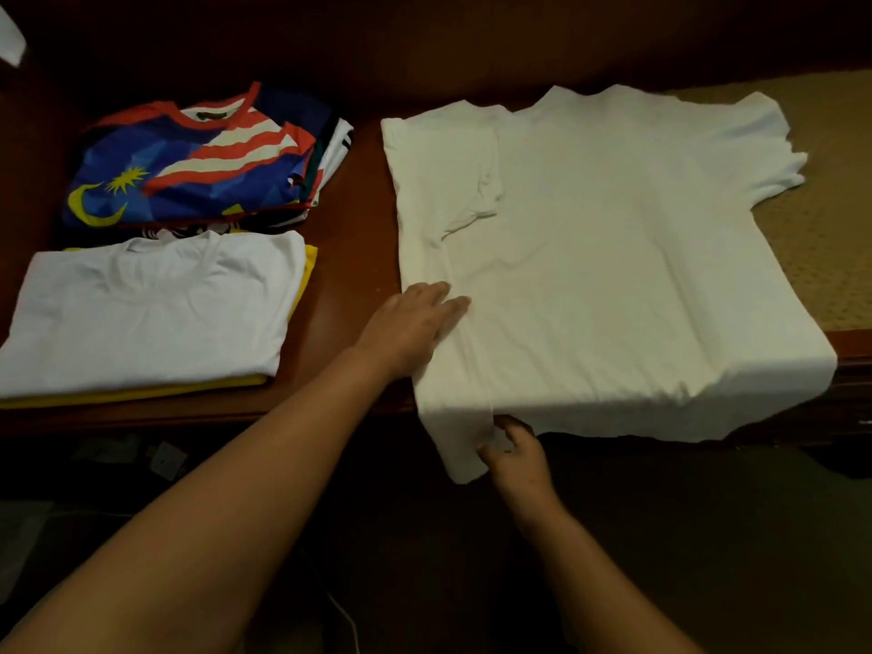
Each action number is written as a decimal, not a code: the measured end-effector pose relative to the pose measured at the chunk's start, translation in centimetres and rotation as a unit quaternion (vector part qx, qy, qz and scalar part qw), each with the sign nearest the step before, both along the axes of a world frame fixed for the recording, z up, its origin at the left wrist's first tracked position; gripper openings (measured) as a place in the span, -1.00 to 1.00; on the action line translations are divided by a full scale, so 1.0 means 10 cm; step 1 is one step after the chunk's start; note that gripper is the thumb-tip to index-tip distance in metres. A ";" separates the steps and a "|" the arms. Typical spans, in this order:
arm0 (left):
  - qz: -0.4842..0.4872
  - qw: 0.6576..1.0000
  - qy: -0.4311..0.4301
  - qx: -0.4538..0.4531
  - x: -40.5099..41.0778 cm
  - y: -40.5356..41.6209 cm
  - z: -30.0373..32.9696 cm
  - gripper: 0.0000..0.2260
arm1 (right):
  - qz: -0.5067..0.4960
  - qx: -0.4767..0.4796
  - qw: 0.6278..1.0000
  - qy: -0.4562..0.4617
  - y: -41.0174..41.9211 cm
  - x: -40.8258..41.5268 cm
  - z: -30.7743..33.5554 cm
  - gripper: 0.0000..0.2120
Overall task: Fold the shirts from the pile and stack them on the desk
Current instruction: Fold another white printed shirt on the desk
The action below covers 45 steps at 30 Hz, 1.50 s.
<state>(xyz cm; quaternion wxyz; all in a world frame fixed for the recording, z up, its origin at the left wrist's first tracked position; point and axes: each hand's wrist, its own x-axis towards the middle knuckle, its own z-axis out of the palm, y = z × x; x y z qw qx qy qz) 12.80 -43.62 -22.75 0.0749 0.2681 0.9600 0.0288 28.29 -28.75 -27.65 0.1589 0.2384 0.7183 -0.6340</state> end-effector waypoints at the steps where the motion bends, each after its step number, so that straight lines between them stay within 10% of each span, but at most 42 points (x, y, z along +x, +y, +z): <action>1: -0.015 0.999 0.001 -0.031 -0.02 0.01 0.00 -0.49 | 0.013 0.006 1.000 0.000 0.02 0.00 0.00 -0.75; 13: -0.073 0.996 0.045 -0.012 -0.25 0.25 0.27 -0.93 | 0.066 0.053 0.996 0.025 0.35 0.23 0.09 -0.91; 26: 0.073 0.990 0.003 0.119 -0.03 0.19 0.19 -0.72 | 0.096 0.223 0.967 0.075 0.45 0.32 0.26 -0.75; 35: 0.183 0.969 0.040 0.163 -0.17 -0.15 0.03 -0.70 | 0.082 0.284 0.933 0.203 0.33 -1.18 0.82 -0.81; 45: 0.229 0.962 0.018 0.151 -1.28 -0.14 -0.11 -0.58 | 0.112 0.400 0.898 0.147 0.40 -3.35 0.64 -0.70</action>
